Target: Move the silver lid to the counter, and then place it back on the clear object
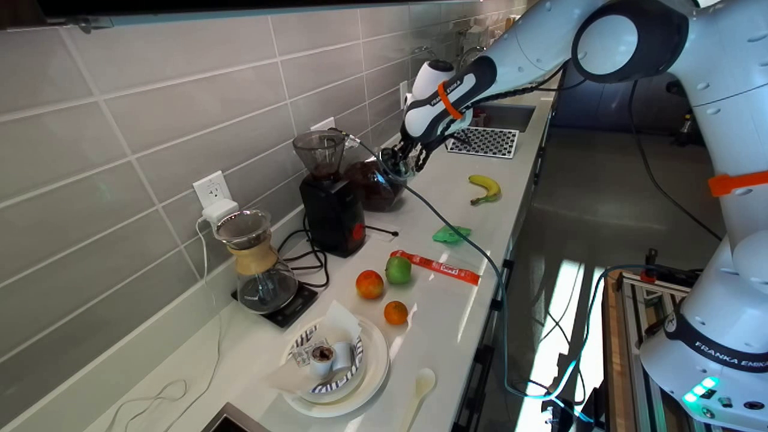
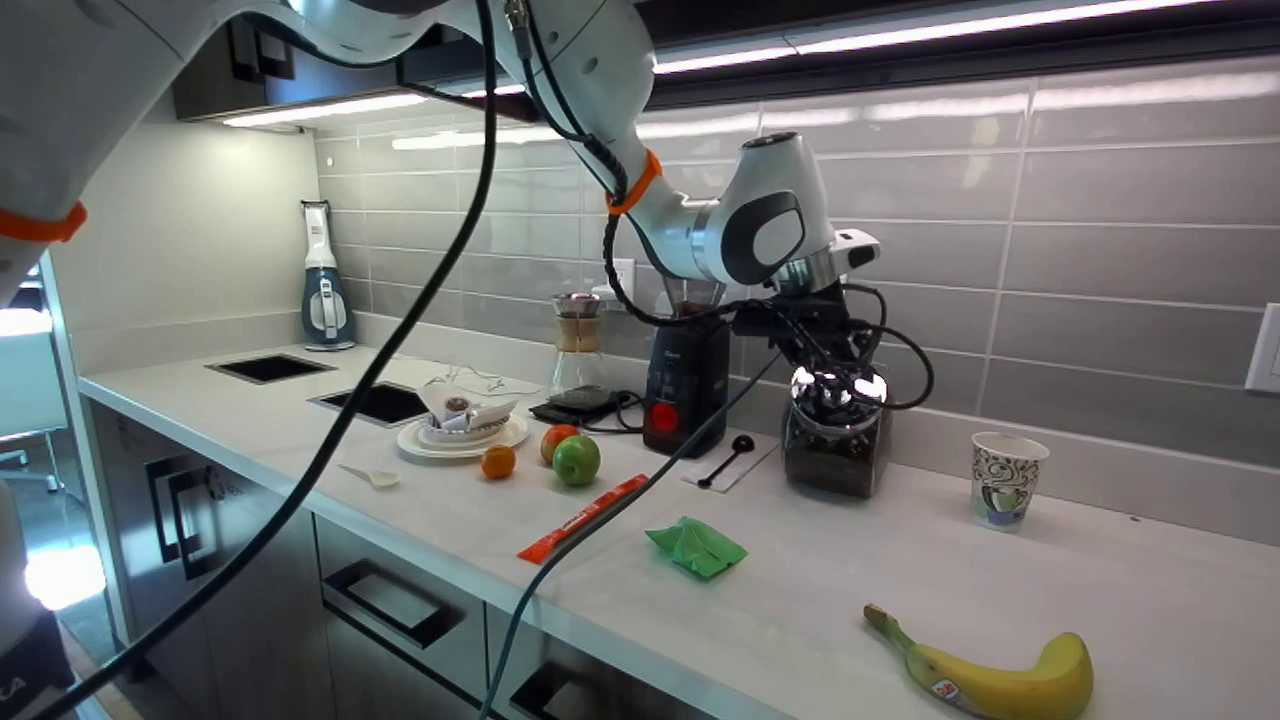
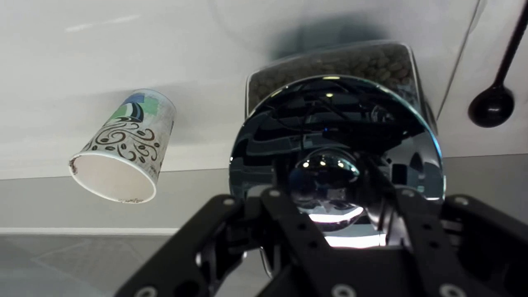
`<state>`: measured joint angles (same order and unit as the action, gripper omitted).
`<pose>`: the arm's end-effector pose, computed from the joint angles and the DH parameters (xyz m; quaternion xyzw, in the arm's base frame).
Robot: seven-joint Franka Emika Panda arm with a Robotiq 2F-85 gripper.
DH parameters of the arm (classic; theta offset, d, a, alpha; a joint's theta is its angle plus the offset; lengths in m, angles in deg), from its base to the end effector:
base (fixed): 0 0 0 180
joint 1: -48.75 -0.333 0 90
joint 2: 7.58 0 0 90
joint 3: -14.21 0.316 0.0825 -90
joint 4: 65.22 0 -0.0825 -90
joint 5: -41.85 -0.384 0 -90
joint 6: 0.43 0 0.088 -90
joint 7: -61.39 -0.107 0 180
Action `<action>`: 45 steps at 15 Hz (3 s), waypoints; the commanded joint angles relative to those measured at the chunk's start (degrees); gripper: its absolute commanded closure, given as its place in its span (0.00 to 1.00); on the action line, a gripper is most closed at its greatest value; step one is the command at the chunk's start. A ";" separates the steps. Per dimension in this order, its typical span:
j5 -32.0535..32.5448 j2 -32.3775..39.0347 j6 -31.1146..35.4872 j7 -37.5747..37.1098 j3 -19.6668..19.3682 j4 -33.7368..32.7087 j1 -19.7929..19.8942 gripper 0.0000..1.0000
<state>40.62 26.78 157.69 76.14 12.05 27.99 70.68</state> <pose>0.6692 -0.2949 0.3314 0.9612 -0.0811 0.2477 0.0904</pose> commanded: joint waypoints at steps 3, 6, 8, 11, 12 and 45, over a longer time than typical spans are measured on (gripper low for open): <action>-0.12 -2.88 -1.92 -1.00 -1.91 1.27 -0.96 0.80; 0.17 -3.45 -2.38 -1.54 -2.78 1.43 -1.37 0.80; 0.47 -4.14 -3.27 -2.09 -3.51 1.60 -1.63 0.80; 2.93 -6.45 -9.02 -3.12 -6.33 2.21 -2.95 0.80; 4.34 -7.14 -11.67 -3.70 -7.78 2.22 -3.68 0.80; 5.68 5.28 -25.39 -11.06 -9.55 0.76 -4.06 0.80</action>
<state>47.25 31.08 130.67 65.95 2.20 28.97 66.35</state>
